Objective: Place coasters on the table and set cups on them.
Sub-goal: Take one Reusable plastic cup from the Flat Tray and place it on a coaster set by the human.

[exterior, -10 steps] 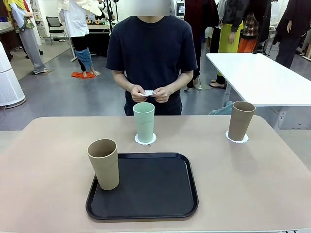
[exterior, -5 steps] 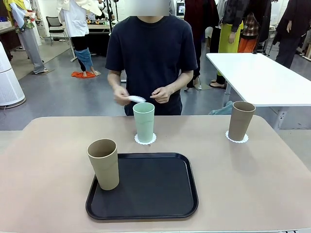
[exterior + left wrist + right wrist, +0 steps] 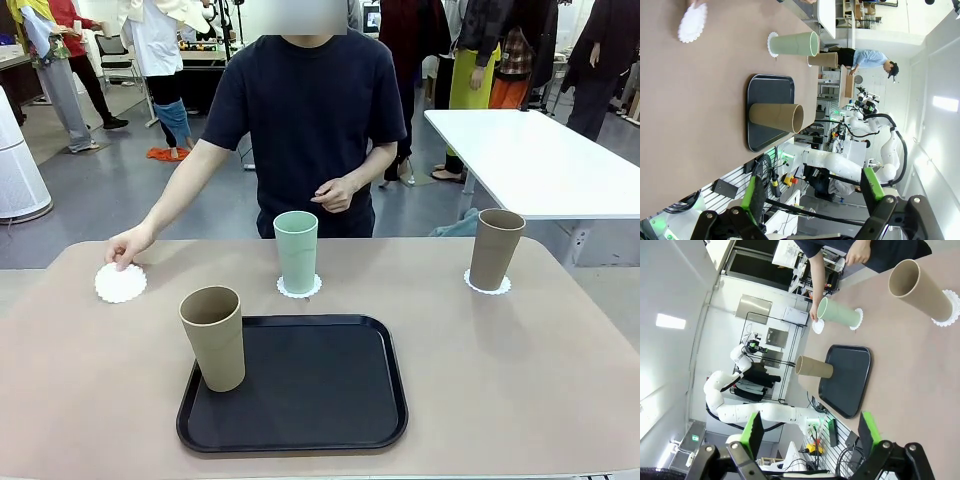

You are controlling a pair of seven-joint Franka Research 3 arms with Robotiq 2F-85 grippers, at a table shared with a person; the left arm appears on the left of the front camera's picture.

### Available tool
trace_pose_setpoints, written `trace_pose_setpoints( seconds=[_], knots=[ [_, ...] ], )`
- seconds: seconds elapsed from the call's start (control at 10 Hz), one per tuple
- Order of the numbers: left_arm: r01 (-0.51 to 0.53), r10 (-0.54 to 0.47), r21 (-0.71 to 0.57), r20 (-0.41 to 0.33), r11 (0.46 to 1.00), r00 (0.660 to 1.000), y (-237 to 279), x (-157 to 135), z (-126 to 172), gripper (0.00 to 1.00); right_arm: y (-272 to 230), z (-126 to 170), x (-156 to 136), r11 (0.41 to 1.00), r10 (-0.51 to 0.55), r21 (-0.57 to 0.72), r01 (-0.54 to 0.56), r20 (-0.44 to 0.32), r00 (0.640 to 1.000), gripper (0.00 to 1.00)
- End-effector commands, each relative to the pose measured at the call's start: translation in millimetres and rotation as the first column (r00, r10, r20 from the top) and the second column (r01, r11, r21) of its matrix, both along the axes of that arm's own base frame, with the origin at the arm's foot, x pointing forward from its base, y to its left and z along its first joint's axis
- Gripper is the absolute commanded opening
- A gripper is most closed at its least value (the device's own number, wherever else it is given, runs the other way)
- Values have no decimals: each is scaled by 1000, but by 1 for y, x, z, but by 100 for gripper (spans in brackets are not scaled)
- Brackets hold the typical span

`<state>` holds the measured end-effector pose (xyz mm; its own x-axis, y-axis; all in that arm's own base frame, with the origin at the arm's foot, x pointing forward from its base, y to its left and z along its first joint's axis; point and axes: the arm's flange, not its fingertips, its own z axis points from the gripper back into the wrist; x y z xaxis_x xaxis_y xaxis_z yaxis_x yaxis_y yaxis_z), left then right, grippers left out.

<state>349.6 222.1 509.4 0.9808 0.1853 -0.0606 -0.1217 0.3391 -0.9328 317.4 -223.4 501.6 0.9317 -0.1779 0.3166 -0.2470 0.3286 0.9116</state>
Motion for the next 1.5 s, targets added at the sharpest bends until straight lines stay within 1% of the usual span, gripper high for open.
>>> trace_pose_setpoints(
  seconds=[0.0,0.9,1.0,1.1,1.2,1.3,1.4],
  knots=[
    [-14,14,-4,15,1000,1000,0,0,2,100,-2,2,1,1000,5,6,-5,10,1000,100],
    [-14,14,-4,15,1000,1000,0,0,2,100,-2,2,1,1000,5,6,-5,10,1000,100],
    [0,0,0,0,1000,1000,0,0,0,100,-2,2,1,1000,5,6,-5,10,1000,100],
    [27,-63,215,163,976,985,-22,6,21,100,-2,2,1,1000,5,6,-5,10,1000,100],
    [64,-193,446,250,893,949,-55,17,42,100,-2,2,1,1000,5,6,-5,10,1000,100],
    [82,-295,607,259,790,920,-81,27,51,100,-2,2,1,1000,5,6,-5,10,1000,100],
    [69,-372,746,249,663,894,-108,37,56,100,-2,2,1,1000,5,6,-5,10,1000,100]
  ],
)
